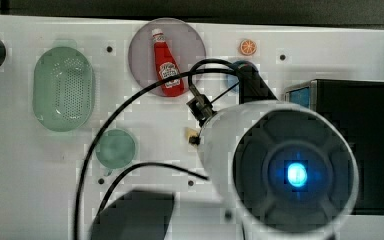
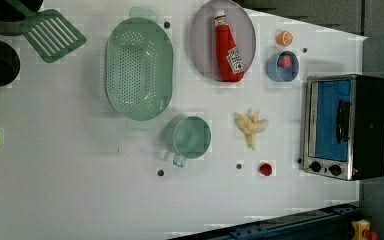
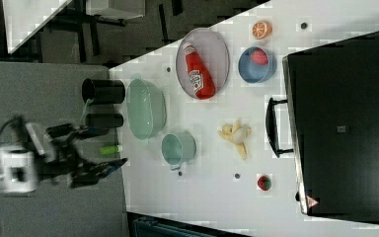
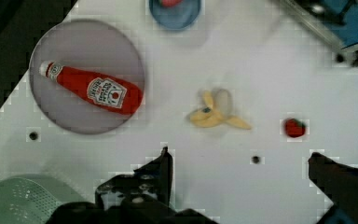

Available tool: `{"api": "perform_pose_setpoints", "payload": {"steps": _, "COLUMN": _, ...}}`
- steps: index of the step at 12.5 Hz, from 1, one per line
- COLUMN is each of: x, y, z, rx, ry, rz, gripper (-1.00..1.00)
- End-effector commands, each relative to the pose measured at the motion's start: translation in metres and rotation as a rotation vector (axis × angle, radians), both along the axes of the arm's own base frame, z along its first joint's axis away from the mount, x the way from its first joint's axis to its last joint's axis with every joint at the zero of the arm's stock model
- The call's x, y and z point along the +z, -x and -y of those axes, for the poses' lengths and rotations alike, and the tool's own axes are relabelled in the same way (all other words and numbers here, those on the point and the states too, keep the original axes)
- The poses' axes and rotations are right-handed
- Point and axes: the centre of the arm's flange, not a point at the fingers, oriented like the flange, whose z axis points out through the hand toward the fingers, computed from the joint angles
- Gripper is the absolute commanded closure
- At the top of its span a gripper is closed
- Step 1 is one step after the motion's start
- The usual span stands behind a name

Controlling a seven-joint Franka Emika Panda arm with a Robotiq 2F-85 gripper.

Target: Pick Banana and place it in mug.

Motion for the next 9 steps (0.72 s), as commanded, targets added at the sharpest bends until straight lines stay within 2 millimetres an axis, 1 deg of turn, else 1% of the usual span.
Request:
{"api": "perform_pose_setpoints", "payload": {"steps": 1, "x": -0.137, "y": -0.015, "z": -0.002, "rx": 0.024, "ry": 0.0, "rz": -0.16, "gripper": -1.0}}
{"api": "perform_pose_setpoints", "payload": {"steps": 3, "x": -0.181, "y": -0.016, "z": -0.002, "rx": 0.023, "ry": 0.004, "rz": -0.138, "gripper": -1.0}}
{"api": "perform_pose_setpoints", "payload": {"steps": 5, "x": -0.224, "y": -0.012, "z": -0.003, "rx": 0.022, "ry": 0.007, "rz": -0.132, "gripper": -1.0}}
{"api": "perform_pose_setpoints", "payload": {"steps": 9, "x": -0.307, "y": 0.0, "z": -0.004, "rx": 0.02, "ry": 0.015, "rz": -0.123, "gripper": -1.0}}
